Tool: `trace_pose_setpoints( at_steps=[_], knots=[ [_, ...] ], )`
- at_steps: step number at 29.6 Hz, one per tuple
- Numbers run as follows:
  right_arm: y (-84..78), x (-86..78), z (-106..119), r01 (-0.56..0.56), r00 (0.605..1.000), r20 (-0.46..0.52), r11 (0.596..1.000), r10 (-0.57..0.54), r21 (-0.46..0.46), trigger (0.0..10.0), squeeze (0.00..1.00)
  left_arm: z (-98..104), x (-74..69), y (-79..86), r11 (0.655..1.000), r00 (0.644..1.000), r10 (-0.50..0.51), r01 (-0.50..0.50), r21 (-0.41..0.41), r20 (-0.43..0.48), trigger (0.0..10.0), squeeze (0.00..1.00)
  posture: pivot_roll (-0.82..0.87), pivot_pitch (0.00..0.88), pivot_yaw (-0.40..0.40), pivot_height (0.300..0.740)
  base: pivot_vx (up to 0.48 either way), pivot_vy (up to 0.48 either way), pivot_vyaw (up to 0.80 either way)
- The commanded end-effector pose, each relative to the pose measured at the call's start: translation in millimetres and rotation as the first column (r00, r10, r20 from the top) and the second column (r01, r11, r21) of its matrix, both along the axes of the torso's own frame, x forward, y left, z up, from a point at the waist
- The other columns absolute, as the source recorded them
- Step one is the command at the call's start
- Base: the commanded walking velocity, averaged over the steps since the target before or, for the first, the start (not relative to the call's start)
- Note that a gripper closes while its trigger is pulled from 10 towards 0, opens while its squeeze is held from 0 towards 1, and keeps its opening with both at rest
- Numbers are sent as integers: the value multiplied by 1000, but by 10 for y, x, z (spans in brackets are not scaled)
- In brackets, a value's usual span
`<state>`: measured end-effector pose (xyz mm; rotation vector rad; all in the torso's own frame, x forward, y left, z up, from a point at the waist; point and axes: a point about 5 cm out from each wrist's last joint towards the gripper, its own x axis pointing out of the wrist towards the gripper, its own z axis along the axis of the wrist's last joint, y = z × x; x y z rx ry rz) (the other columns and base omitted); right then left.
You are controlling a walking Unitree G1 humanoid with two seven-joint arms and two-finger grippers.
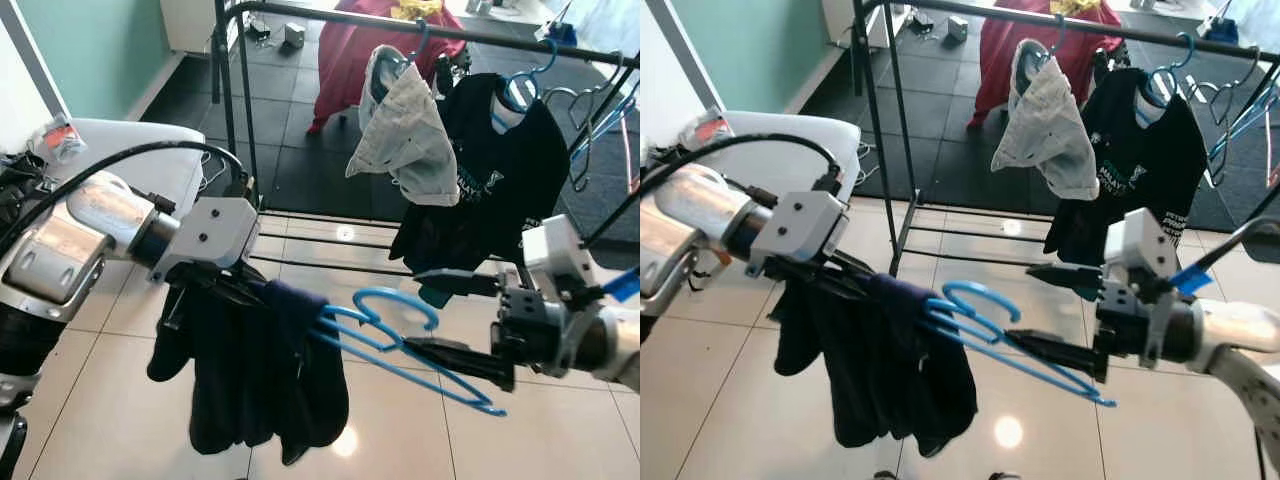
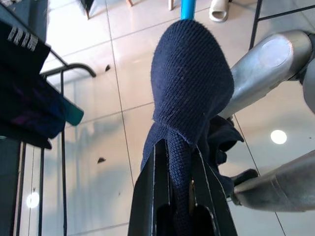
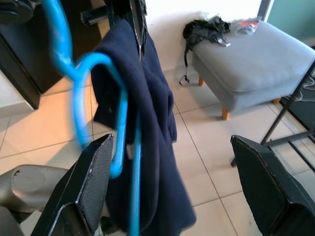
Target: Hang hanger
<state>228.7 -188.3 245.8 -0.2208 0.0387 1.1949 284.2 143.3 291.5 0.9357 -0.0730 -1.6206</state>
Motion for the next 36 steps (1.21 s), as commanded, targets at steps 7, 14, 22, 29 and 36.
trace_pose_setpoints(
  at_steps=[7,14,22,29,36],
  knots=[
    [148,28,-29,-49,999,15,999,50,-15,10000,0,59,-62,-146,997,998,-66,66,-37,-1,10000,0,-45,154,-9,740,0,0,0],
    [13,75,103,4,998,63,1000,-4,-5,10000,0,18,-3,-95,1000,1000,-19,19,-15,3,10000,0,-43,153,-12,740,0,0,0],
    [-195,-12,196,44,997,65,999,-44,0,10000,0,-4,46,-13,1000,1000,24,-24,5,12,10000,0,-53,158,-11,740,0,0,0],
    [-102,-187,177,-94,996,0,995,94,19,10000,0,-57,58,-65,1000,1000,16,-16,8,9,10000,0,-55,158,-9,740,0,0,0],
    [-40,-163,127,-107,994,-9,994,107,10,10000,0,-50,35,-89,1000,1000,0,0,-2,11,10000,0,-54,152,-12,740,0,0,0]
  ],
)
